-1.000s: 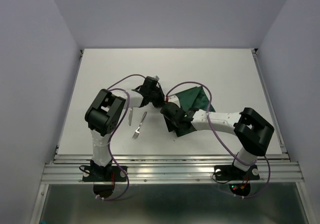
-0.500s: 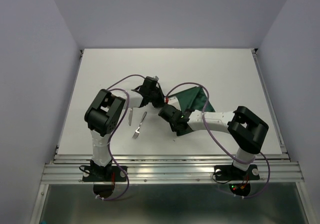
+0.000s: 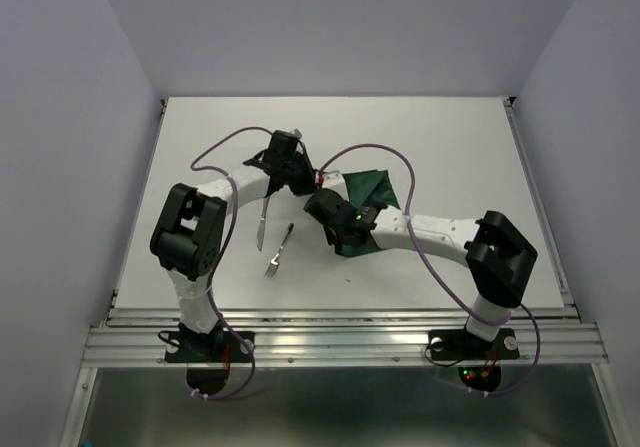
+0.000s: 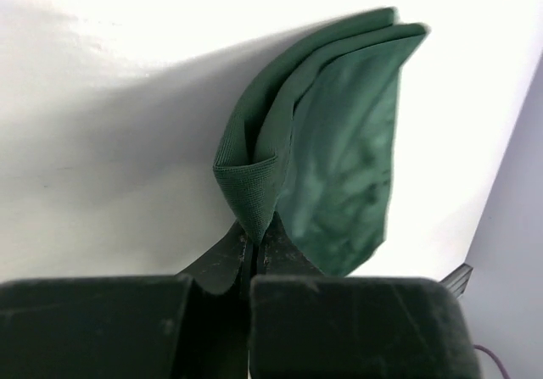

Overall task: Fold the napkin into a case and place the utensils inside
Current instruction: Turn over the upper triangle folded napkin at the center of the board.

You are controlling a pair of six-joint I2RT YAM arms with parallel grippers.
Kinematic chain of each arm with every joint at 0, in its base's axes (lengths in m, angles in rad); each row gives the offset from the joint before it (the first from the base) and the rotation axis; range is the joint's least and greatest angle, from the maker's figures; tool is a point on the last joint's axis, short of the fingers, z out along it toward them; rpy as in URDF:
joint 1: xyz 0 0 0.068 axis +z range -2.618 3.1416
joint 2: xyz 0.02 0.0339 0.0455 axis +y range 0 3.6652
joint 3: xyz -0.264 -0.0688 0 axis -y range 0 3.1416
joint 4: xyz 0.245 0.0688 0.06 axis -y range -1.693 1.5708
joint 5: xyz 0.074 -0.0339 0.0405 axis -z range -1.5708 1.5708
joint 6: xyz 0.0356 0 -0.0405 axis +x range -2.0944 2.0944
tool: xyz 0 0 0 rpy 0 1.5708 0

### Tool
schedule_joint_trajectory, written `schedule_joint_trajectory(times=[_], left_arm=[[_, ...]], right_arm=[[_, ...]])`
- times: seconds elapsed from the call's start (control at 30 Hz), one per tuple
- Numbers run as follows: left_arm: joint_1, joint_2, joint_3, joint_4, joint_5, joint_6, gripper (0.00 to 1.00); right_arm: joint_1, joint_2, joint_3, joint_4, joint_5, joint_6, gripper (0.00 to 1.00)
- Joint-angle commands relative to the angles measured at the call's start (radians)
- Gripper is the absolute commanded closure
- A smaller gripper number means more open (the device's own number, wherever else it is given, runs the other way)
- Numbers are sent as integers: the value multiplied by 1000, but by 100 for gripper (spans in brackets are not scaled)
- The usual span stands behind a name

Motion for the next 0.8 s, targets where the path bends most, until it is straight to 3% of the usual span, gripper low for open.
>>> schedule_joint_trajectory(times=[0.0, 0.3, 0.77], left_arm=[[34, -101, 73, -81, -13, 62, 100], [122, -170, 89, -109, 6, 110, 100], [185, -259, 39, -124, 20, 150, 100]], right_arm=[[23, -21, 104, 3, -24, -13, 99], [32, 28, 226, 5, -53, -22, 99], [32, 98, 288, 29, -122, -16, 99]])
